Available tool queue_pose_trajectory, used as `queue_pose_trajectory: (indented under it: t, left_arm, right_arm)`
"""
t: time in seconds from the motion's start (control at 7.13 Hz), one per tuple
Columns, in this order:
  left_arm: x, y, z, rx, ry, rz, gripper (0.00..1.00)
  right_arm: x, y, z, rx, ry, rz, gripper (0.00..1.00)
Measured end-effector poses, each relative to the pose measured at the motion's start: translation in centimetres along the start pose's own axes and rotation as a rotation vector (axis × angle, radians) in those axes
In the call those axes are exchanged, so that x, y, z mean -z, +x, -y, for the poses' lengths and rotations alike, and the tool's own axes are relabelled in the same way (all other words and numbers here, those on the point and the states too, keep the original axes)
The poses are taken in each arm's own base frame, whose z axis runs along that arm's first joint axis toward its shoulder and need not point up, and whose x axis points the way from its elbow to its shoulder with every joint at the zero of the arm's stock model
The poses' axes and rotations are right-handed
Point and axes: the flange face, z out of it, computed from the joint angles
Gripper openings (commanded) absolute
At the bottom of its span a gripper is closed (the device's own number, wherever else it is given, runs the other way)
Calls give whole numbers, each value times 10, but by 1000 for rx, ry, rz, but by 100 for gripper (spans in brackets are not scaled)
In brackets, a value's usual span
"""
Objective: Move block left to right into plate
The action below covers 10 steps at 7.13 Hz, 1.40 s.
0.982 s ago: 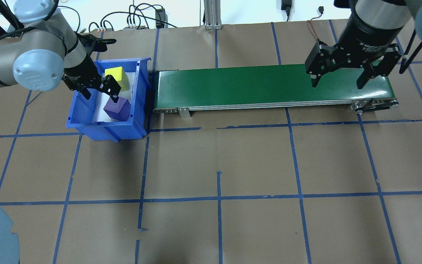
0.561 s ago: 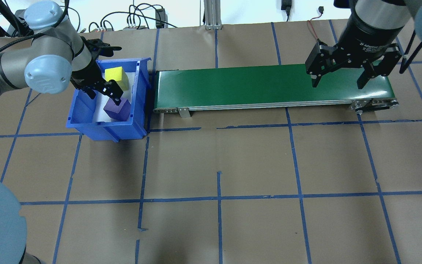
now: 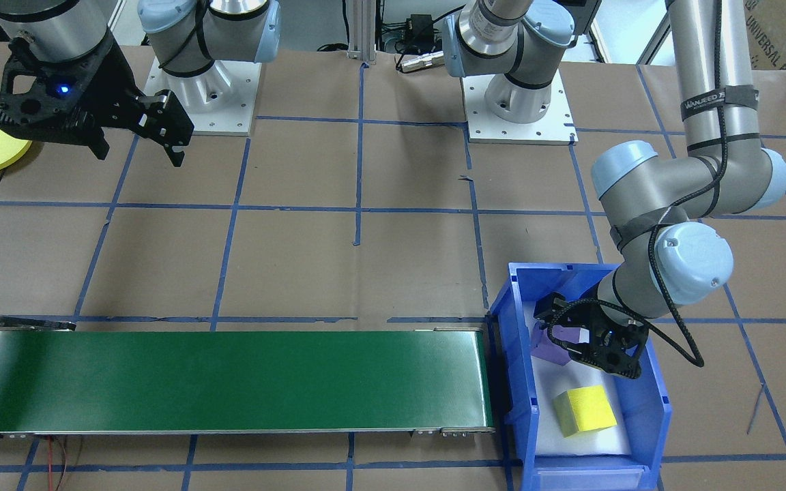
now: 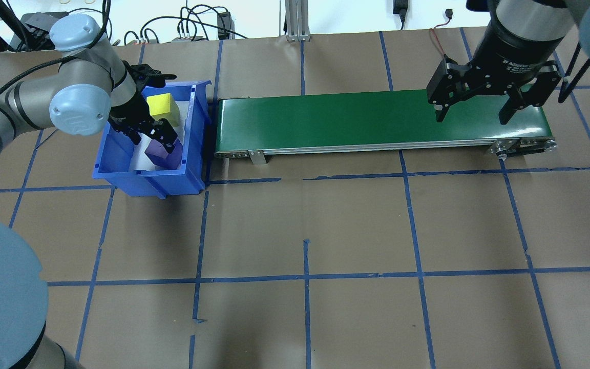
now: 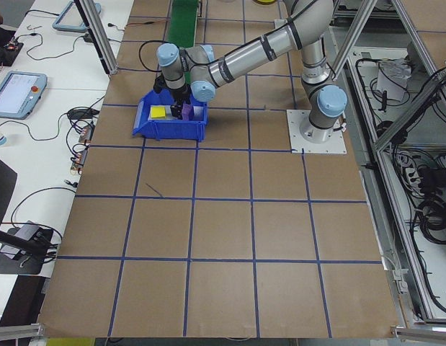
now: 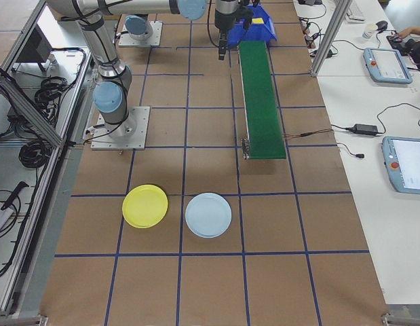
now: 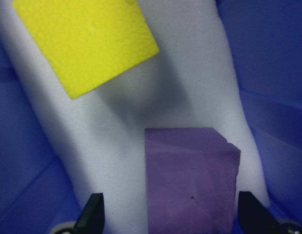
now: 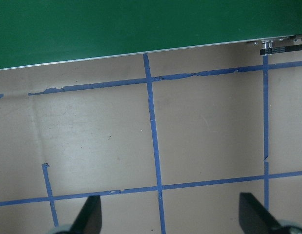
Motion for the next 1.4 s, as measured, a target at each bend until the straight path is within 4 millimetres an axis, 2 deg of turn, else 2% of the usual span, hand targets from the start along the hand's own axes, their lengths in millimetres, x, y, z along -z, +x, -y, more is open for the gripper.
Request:
queue_pose_trajectory:
  t: [0.14, 0.28, 0.42, 0.56, 0.7, 0.84, 1.12, 1.26, 1.4]
  left_arm:
    - [-5, 1, -1, 1, -9, -6, 95]
    - [-9, 1, -2, 2, -12, -10, 71]
    - [-10, 2, -1, 2, -3, -16, 34]
    - [-9, 2, 0, 1, 11, -20, 26]
    - [-1, 2, 1, -1, 28, -12, 25]
    - [22, 3, 0, -3, 66, 9, 25]
    - [108, 16, -15, 12, 190, 74, 25]
    - [147, 31, -24, 23, 249, 96, 25]
    - [179, 58, -28, 44, 300, 105, 25]
  right_arm:
    - [0, 0, 0, 0, 0, 0, 100]
    - [0, 0, 0, -1, 0, 0, 100]
    - [0, 1, 0, -2, 0, -1, 100]
    - [0, 1, 0, -2, 0, 1, 100]
    - [0, 0, 0, -1, 0, 3, 100]
    - [0, 0, 0, -1, 0, 2, 100]
    - [0, 1, 0, -2, 0, 2, 100]
    - [0, 1, 0, -2, 0, 1, 100]
    - [0, 1, 0, -1, 0, 1, 100]
